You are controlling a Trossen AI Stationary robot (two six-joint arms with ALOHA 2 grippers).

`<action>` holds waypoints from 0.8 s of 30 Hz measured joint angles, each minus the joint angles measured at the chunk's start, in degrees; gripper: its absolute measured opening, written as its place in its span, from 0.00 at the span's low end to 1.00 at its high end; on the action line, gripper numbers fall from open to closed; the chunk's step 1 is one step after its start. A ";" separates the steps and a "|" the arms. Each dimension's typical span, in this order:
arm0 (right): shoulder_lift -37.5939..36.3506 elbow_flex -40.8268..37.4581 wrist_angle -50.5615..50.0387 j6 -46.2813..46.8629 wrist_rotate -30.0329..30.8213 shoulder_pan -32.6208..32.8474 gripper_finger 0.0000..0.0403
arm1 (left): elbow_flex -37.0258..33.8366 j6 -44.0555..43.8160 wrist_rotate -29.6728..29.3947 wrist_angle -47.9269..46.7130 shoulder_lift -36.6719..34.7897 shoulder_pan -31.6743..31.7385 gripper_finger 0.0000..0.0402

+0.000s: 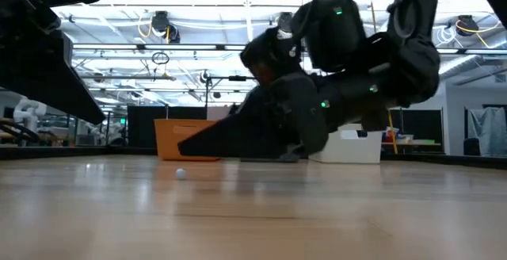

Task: Sort Halloween decoration
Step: Put the white bone toy into the white bin

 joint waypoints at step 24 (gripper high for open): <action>4.62 5.36 -8.21 -1.09 -3.54 -1.27 0.43 | 0.00 -0.15 0.04 0.02 0.00 -1.38 0.00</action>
